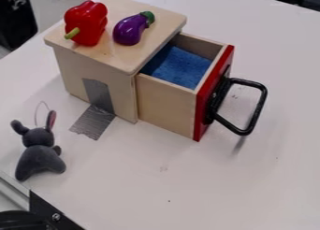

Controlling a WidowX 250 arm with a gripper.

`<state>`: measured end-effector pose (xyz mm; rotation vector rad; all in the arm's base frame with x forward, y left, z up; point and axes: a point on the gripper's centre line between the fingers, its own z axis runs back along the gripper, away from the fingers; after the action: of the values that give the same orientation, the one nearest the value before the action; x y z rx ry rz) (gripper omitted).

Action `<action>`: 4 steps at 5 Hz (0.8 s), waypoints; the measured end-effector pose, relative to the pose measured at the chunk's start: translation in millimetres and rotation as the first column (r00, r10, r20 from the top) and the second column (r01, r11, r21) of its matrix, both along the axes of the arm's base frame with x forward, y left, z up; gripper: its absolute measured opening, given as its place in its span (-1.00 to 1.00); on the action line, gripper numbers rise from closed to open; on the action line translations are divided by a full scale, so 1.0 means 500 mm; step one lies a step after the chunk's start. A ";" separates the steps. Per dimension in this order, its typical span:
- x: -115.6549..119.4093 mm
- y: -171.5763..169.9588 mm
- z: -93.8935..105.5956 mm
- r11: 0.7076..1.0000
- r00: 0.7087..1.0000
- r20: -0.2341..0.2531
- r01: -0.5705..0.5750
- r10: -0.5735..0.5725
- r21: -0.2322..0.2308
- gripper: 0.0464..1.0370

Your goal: Close the draw

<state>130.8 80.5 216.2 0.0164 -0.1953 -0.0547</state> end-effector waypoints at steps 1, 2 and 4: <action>-0.003 -0.003 -0.008 1.000 1.000 -0.012 0.002 -0.002 -0.010 0.92; 0.039 -0.053 -0.018 1.000 0.999 0.027 0.021 -0.021 -0.010 0.92; 0.126 -0.176 -0.057 1.000 0.999 0.035 0.027 -0.027 -0.009 0.92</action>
<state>193.9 -7.7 187.8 0.0050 -0.2302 -0.0803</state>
